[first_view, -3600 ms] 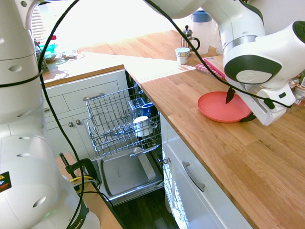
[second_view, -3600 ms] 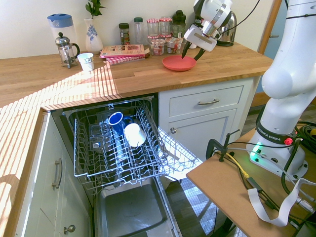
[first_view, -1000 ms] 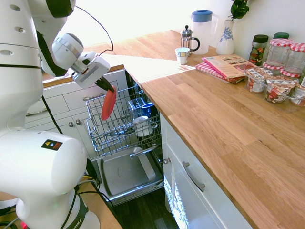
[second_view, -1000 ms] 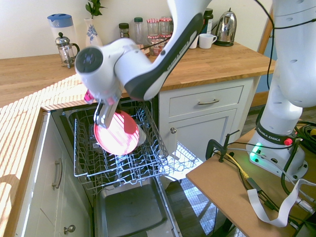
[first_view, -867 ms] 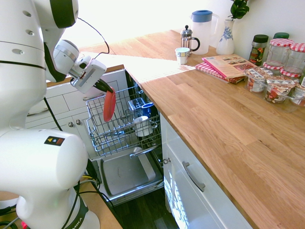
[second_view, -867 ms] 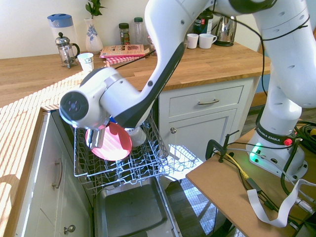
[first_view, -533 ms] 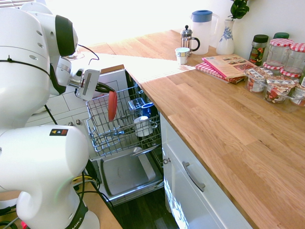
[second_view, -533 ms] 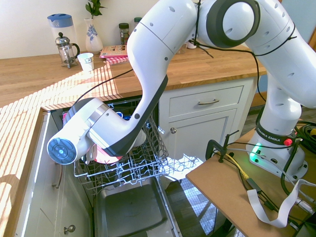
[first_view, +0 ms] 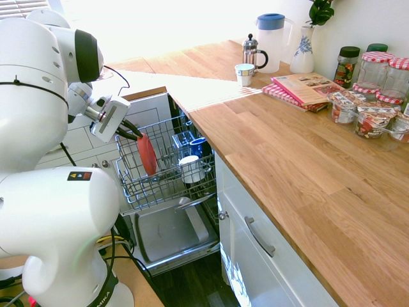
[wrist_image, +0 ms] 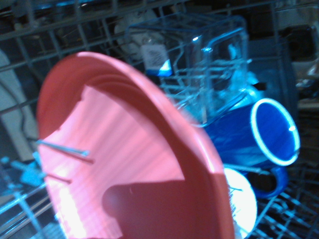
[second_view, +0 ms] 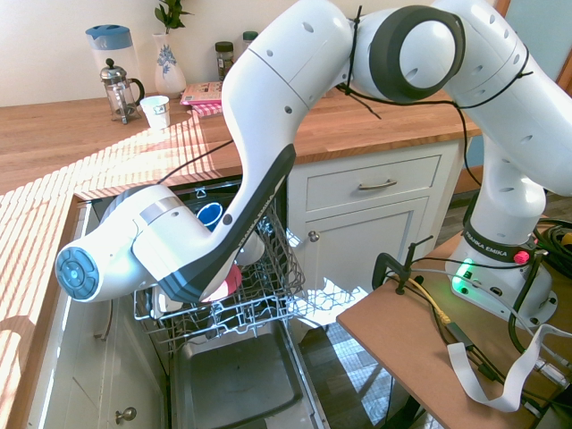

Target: Put the plate in the dishwasher

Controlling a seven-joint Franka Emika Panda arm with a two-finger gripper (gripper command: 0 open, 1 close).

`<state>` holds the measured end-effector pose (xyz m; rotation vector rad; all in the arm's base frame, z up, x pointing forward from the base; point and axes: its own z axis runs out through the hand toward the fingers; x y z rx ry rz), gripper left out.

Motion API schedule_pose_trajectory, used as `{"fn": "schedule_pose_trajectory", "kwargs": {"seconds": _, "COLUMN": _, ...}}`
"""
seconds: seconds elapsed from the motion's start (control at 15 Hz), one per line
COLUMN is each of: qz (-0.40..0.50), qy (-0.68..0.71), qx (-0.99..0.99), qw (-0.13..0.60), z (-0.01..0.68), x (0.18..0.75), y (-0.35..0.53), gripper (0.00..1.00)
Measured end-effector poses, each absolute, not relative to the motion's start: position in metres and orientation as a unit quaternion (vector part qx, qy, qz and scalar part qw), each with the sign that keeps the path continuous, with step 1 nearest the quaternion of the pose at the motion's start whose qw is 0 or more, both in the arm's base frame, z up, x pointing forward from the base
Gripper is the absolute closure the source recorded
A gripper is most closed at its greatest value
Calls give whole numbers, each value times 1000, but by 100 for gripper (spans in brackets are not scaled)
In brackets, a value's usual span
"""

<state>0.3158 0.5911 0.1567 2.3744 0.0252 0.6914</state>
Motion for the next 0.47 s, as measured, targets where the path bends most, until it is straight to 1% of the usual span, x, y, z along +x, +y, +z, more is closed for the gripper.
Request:
{"fn": "schedule_pose_trajectory", "kwargs": {"seconds": 0.13, "qz": 244, "qy": 4, "qx": 912, "qw": 329, "z": 155, "x": 316, "y": 591, "gripper": 0}}
{"fn": "schedule_pose_trajectory", "kwargs": {"seconds": 0.27, "qz": 193, "qy": -5, "qx": 925, "qw": 327, "z": 172, "x": 324, "y": 594, "gripper": 0}}
{"fn": "schedule_pose_trajectory", "kwargs": {"seconds": 0.4, "qz": 128, "qy": -24, "qx": 940, "qw": 315, "z": 219, "x": 344, "y": 590, "gripper": 0}}
{"fn": "schedule_pose_trajectory", "kwargs": {"seconds": 0.47, "qz": 102, "qy": -36, "qx": 947, "qw": 302, "z": 255, "x": 360, "y": 581, "gripper": 0}}
